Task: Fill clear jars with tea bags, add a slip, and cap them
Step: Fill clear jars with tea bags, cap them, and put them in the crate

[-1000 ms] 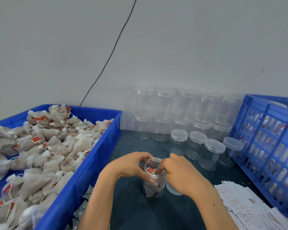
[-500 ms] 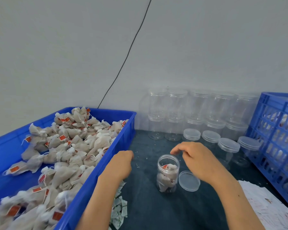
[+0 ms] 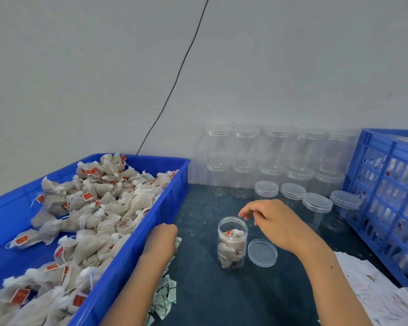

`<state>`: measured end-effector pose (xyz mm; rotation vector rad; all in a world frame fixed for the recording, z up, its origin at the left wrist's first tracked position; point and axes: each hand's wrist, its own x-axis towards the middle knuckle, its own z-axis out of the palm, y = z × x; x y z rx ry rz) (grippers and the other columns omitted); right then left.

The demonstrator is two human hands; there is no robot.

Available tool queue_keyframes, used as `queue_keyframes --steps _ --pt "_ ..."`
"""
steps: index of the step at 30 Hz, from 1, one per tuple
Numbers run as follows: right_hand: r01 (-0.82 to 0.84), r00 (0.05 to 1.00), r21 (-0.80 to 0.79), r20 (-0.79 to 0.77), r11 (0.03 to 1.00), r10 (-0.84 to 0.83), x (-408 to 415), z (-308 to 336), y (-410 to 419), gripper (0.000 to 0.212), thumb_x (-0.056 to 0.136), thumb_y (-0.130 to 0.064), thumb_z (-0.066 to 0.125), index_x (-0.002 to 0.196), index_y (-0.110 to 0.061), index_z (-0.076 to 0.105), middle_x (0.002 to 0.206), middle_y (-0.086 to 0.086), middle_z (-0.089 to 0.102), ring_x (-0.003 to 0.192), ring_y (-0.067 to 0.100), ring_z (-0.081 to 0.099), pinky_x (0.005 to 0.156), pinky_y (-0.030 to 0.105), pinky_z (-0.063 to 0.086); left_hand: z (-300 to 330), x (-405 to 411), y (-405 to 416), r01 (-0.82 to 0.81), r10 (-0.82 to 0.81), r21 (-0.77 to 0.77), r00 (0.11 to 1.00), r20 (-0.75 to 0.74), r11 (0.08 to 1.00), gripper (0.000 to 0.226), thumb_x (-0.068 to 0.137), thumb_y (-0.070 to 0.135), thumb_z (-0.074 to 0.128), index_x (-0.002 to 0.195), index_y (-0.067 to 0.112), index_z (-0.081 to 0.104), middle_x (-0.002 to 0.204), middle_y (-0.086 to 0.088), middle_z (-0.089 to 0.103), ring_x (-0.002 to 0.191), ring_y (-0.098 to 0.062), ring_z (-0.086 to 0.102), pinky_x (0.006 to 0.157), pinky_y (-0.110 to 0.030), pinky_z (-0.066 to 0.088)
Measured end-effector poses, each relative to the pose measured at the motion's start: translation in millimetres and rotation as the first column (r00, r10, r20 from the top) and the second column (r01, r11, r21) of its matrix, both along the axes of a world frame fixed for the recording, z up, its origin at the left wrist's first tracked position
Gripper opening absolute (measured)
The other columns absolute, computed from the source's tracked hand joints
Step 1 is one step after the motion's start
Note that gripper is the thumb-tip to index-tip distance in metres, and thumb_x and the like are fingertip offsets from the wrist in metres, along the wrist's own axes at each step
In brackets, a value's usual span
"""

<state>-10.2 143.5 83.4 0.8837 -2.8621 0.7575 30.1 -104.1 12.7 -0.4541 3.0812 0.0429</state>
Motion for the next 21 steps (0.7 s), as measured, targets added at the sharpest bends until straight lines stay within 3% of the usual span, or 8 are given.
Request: queue_keyframes --steps 2,4,8,11,13,16,18,21 --pt "0.011 1.000 0.006 -0.001 1.000 -0.011 -1.1 -0.4 1.7 0.039 0.098 -0.006 0.037 0.107 -0.028 0.068 0.101 -0.013 0.065 0.086 0.002 0.059 0.084 0.024 0.050 -0.9 -0.9 1.0 0.008 -0.008 0.010 1.000 0.012 1.000 0.017 0.090 0.007 0.061 0.107 0.009 0.062 0.110 -0.009 0.066 0.096 -0.024 0.062 0.081 -0.033 0.050" --pt "0.018 1.000 0.014 0.003 1.000 -0.018 -1.9 -0.8 2.6 0.039 0.098 -0.007 0.037 0.109 -0.028 0.068 0.101 -0.013 0.065 0.086 0.002 0.059 0.085 0.025 0.050 0.1 -1.8 1.1 0.024 -0.025 0.048 1.000 0.016 0.999 0.007 0.090 0.010 0.062 0.094 0.014 0.059 0.102 -0.008 0.066 0.088 -0.023 0.060 0.079 -0.033 0.050" --pt "0.012 1.000 0.030 0.012 0.999 -0.012 -2.6 -1.6 1.6 0.037 0.100 -0.009 0.036 0.110 -0.027 0.067 0.104 -0.012 0.066 0.090 0.005 0.060 0.088 0.027 0.051 -5.6 -3.2 0.2 0.025 -0.017 0.108 0.997 -0.073 0.994 0.019 0.092 0.005 0.055 0.083 0.020 0.049 0.084 -0.004 0.051 0.073 -0.022 0.045 0.067 -0.027 0.039" --pt "0.010 1.000 0.026 0.015 1.000 -0.011 -3.2 -1.8 2.0 0.036 0.101 -0.009 0.037 0.110 -0.026 0.067 0.106 -0.010 0.067 0.090 0.004 0.060 0.087 0.025 0.050 -8.6 -1.4 1.1 0.001 0.030 0.151 0.979 -0.202 0.988 0.018 0.093 0.003 0.053 0.091 0.016 0.065 0.088 -0.004 0.061 0.077 -0.022 0.055 0.071 -0.029 0.046" --pt "0.018 1.000 0.018 0.009 1.000 -0.019 -4.0 -2.2 2.9 0.036 0.101 -0.010 0.037 0.111 -0.027 0.067 0.107 -0.010 0.067 0.088 0.003 0.059 0.086 0.023 0.050 -6.2 0.5 3.2 0.043 0.029 0.175 0.922 -0.387 0.984 0.013 0.096 0.011 0.056 0.098 0.012 0.068 0.095 0.000 0.067 0.087 -0.017 0.061 0.076 -0.029 0.049" --pt "0.038 0.999 -0.002 -0.011 0.999 -0.038 -5.5 -3.9 4.3 0.036 0.101 -0.011 0.037 0.113 -0.028 0.067 0.109 -0.011 0.067 0.086 0.002 0.057 0.084 0.020 0.047 10.8 5.9 21.5 0.255 0.039 0.309 0.710 -0.703 0.916 0.007 0.087 0.021 0.070 0.085 0.015 0.072 0.081 0.010 0.068 0.075 -0.006 0.062 0.071 -0.024 0.051" --pt "0.046 0.999 -0.006 -0.027 0.999 -0.046 -6.6 -4.9 4.6 0.036 0.101 -0.011 0.037 0.114 -0.028 0.066 0.109 -0.011 0.067 0.084 0.001 0.055 0.082 0.019 0.046 24.6 5.2 40.1 0.397 0.037 0.358 0.625 -0.780 0.845 0.010 0.078 0.022 0.078 0.074 0.018 0.069 0.072 0.014 0.065 0.071 -0.005 0.062 0.067 -0.019 0.049" --pt "0.045 0.998 -0.015 -0.039 0.999 -0.045 -7.9 -6.2 4.6 0.034 0.100 -0.011 0.039 0.113 -0.028 0.066 0.107 -0.010 0.067 0.080 0.000 0.054 0.078 0.017 0.045 34.4 -3.2 66.1 0.449 -0.083 0.297 0.654 -0.752 0.843 0.020 0.074 0.032 0.081 0.069 0.023 0.064 0.077 0.015 0.065 0.080 -0.004 0.058 0.070 -0.021 0.047"
